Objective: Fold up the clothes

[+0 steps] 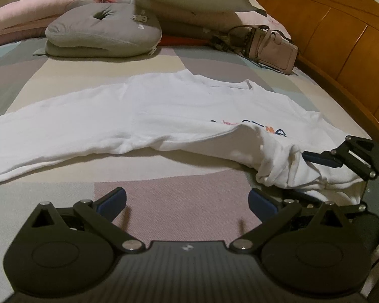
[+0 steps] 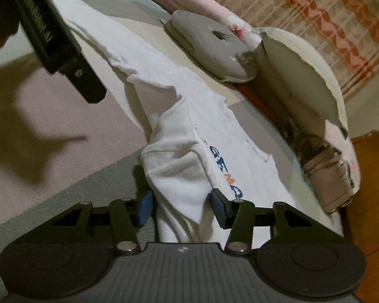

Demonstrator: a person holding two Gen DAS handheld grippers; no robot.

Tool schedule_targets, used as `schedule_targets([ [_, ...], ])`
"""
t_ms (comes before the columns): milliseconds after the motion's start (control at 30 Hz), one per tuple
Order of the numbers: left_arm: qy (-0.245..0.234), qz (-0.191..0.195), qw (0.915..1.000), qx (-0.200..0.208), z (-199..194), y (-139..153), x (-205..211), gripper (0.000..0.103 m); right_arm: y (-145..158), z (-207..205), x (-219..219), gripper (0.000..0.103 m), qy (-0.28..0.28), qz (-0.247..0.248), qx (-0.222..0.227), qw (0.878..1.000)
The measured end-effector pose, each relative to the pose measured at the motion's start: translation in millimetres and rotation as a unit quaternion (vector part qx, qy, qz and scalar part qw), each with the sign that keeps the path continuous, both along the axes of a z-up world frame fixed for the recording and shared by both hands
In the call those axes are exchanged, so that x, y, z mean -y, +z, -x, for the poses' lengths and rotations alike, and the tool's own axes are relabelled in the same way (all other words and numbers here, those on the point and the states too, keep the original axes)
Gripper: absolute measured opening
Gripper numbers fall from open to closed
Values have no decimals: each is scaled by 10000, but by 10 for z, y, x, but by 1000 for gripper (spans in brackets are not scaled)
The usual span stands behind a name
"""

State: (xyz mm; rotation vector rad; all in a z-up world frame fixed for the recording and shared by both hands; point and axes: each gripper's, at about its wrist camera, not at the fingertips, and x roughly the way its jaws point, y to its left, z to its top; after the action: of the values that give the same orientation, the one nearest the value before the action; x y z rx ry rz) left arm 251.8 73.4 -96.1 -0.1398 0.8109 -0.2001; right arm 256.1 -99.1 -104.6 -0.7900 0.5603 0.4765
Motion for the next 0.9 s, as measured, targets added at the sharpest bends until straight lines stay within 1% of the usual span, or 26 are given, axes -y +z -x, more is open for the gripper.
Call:
schedule_targets([
  [167, -5, 17, 10000, 4, 3, 4, 0, 102, 227, -116, 186, 52, -199, -718, -269, 9969],
  [300, -38, -4, 10000, -23, -9, -13, 6, 102, 318, -191, 316, 52, -361, -1079, -396, 9927],
  [467, -39, -38, 10000, -52, -19, -22, 15, 102, 358, -193, 321, 52, -243, -1220, -477, 9911],
  [633, -64, -62, 9999, -62, -20, -26, 25, 102, 393, -136, 190, 52, -54, -1280, -451, 9907],
  [700, -62, -73, 9999, -70, -23, -29, 23, 102, 407, -142, 170, 52, -22, -1331, -506, 9898],
  [800, -67, -69, 9999, -79, -26, -29, 16, 102, 377, -165, 183, 52, -56, -1202, -523, 9914],
  [867, -70, -66, 9999, -86, -28, -30, 11, 102, 352, -186, 247, 40, -150, -1295, -671, 9892],
  [900, -80, -67, 9999, -84, -26, -29, 14, 102, 337, -189, 271, 23, -186, -1331, -752, 9881],
])
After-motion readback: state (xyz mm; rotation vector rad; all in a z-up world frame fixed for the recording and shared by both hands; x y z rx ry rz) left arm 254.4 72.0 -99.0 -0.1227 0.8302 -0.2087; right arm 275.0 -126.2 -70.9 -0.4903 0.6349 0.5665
